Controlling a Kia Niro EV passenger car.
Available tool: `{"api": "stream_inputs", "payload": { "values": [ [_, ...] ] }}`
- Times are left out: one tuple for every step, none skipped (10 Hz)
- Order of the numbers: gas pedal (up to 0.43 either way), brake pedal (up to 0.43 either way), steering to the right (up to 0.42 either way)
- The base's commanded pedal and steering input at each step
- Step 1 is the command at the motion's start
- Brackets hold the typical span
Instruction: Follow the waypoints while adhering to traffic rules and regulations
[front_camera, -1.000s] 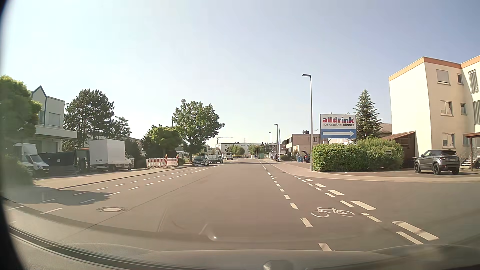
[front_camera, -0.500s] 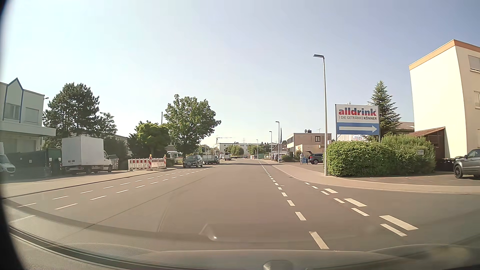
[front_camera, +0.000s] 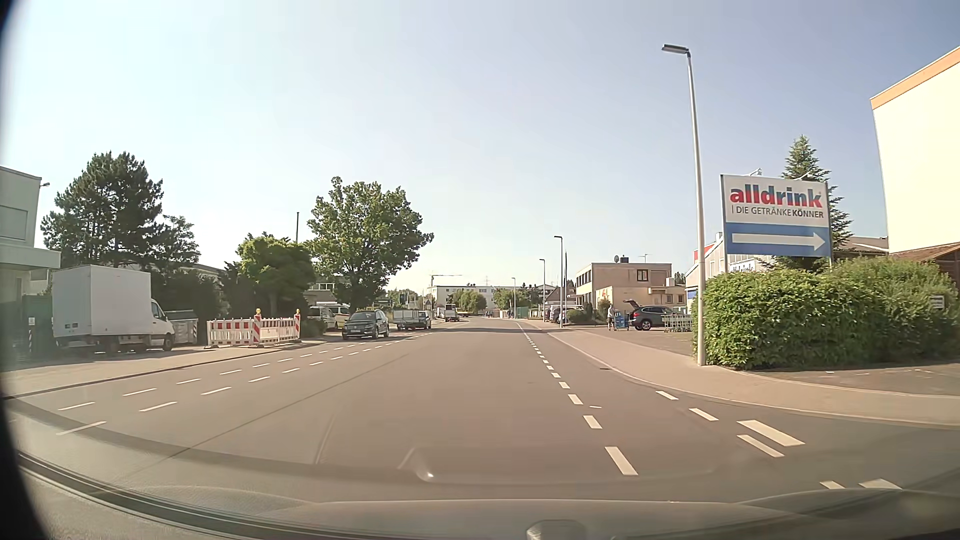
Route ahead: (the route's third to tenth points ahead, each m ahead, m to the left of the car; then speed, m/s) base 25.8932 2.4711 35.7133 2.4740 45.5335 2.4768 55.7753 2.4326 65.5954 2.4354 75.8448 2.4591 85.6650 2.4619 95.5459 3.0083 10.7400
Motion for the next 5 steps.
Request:
{"api": "stream_inputs", "payload": {
  "values": [
    [0.138, 0.018, 0.001],
    [0.138, 0.018, 0.001],
    [0.138, 0.018, 0.001],
    [0.138, 0.018, 0.001],
    [0.138, 0.018, 0.001]
  ]
}}
